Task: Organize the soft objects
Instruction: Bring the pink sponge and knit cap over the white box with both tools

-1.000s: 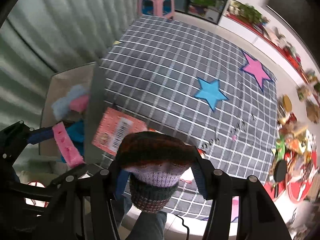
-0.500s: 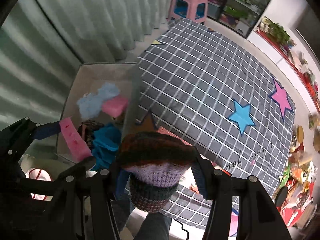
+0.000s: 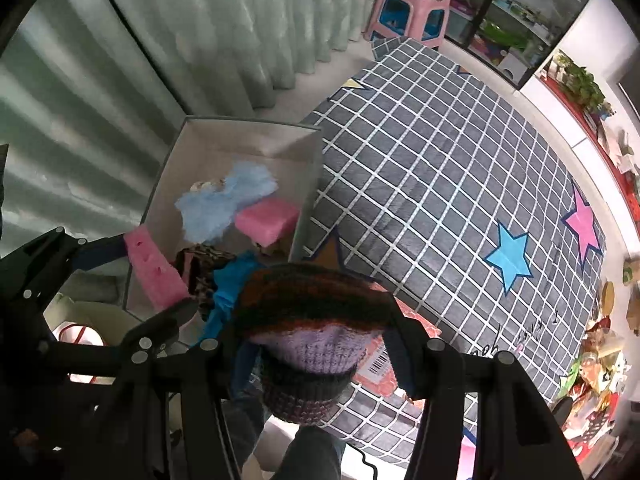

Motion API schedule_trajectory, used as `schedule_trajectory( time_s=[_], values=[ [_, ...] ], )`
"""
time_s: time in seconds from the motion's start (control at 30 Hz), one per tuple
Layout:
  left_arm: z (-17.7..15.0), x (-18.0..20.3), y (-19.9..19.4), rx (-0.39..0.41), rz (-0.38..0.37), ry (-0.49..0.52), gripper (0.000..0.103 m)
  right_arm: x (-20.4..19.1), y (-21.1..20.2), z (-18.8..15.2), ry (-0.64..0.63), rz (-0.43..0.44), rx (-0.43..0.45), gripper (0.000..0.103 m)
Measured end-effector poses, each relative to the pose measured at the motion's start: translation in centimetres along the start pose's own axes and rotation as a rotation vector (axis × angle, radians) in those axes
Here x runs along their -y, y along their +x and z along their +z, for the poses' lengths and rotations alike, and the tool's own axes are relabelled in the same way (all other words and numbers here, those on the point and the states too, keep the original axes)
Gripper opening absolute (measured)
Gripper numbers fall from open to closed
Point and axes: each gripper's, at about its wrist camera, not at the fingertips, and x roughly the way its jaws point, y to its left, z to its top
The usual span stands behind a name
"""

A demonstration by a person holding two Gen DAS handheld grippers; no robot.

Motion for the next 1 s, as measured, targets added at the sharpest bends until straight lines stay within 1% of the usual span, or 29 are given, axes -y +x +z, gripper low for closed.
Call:
schedule_trajectory(
  time_s=[0.23,0.37,0.63,1.0],
  values=[
    [-0.2,-1.4,1.0,-0.014,0.017,-0.032,0.074,-1.0,1.0,0.8,-0.02,-0.01,-0.008,0.057],
    [-0.7,-2.5,1.7,-0.03,0.027,-0.066,0.074,-2.2,1.4,1.3,-0.055,-0.03,-0.001,0.057],
    [-1.8,-4.2,2.6,-0.065,0.046,-0.108,0.074,-4.3,2.4,2.0,-0.123,-0.042,0.002,0.057],
    [-1.9,-4.4,2.8,-0.069,0.04,-0.111,0.074,-4.9,2.9,2.4,-0.133,-0.045,-0.002,0.057]
  ],
)
